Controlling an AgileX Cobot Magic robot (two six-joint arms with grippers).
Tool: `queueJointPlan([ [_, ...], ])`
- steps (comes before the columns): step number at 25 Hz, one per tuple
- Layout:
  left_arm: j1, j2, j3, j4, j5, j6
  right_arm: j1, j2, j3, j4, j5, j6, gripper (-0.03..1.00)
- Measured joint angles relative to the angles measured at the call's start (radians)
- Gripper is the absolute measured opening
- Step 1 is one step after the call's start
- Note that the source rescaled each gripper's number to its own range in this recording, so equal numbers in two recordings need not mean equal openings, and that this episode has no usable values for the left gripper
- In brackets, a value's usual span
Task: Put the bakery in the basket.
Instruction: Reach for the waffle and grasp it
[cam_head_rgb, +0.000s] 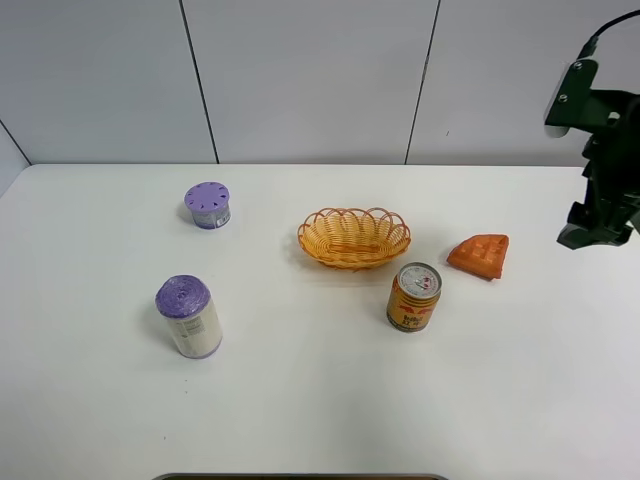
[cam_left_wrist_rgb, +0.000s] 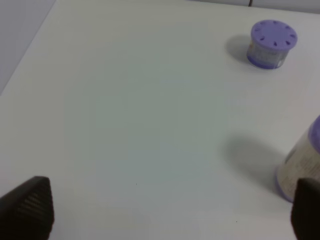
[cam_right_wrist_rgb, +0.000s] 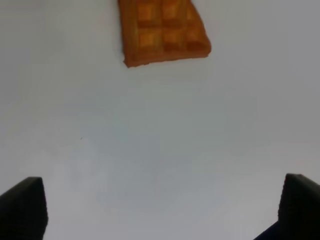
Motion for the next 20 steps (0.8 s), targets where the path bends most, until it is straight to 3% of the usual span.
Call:
queueJointPlan([
  [14,0.000,0.000,0.000,0.000,0.000,0.000,0.025,0.318,-0.098,0.037,-0.165,-0.197,0.75],
  [20,0.000,0.000,0.000,0.000,0.000,0.000,0.040,0.385,-0.099,0.047,-0.199,-0.223,0.75],
])
